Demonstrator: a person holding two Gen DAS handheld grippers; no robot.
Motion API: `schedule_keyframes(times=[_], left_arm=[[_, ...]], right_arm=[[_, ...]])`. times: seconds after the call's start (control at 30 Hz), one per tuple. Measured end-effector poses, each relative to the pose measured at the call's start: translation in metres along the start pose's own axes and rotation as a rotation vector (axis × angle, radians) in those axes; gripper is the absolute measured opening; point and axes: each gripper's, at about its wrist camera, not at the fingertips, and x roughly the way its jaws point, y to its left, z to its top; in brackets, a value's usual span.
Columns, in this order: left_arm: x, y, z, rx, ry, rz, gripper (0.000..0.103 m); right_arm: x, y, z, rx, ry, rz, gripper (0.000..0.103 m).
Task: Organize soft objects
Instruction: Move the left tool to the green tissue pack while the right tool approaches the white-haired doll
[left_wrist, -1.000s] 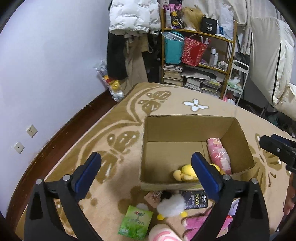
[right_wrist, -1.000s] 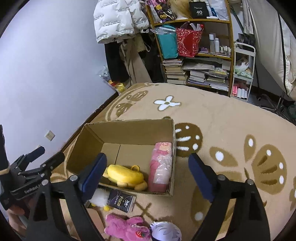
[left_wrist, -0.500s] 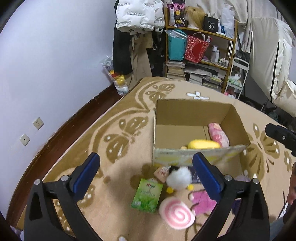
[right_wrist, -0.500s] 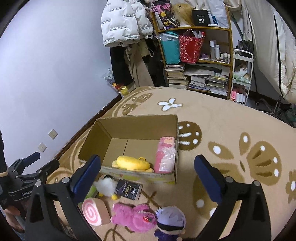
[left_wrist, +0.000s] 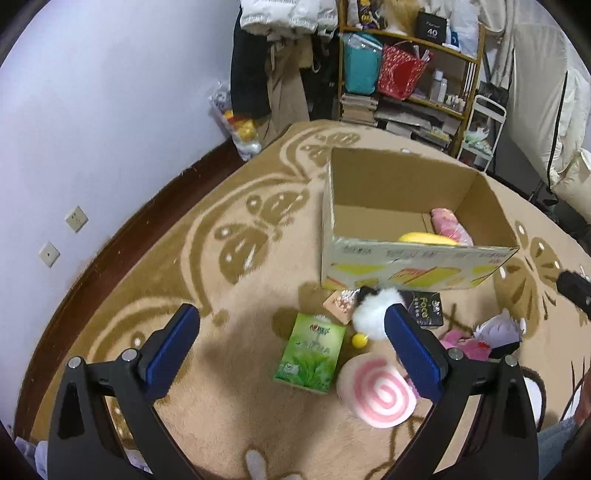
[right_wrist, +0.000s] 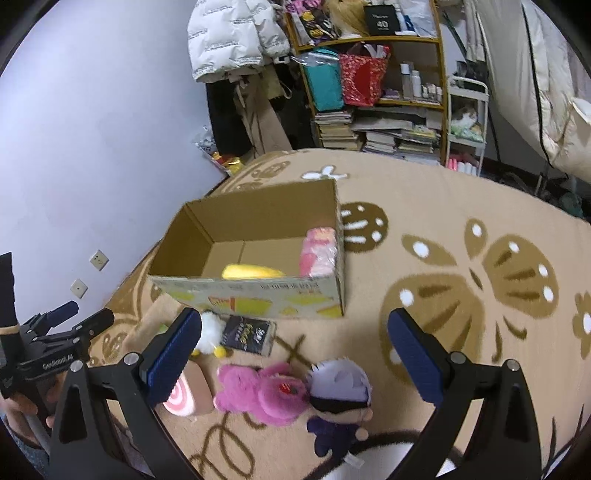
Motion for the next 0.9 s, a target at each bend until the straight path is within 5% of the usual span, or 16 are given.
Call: schedule_keyframes(times=[0.9], left_arm=[[0.091, 0.004, -0.018, -0.038, 0.218, 0.001, 0.099]], right_arm=[[0.052, -0.044, -0.065, 0.129, 0.121, -0.053, 0.103]])
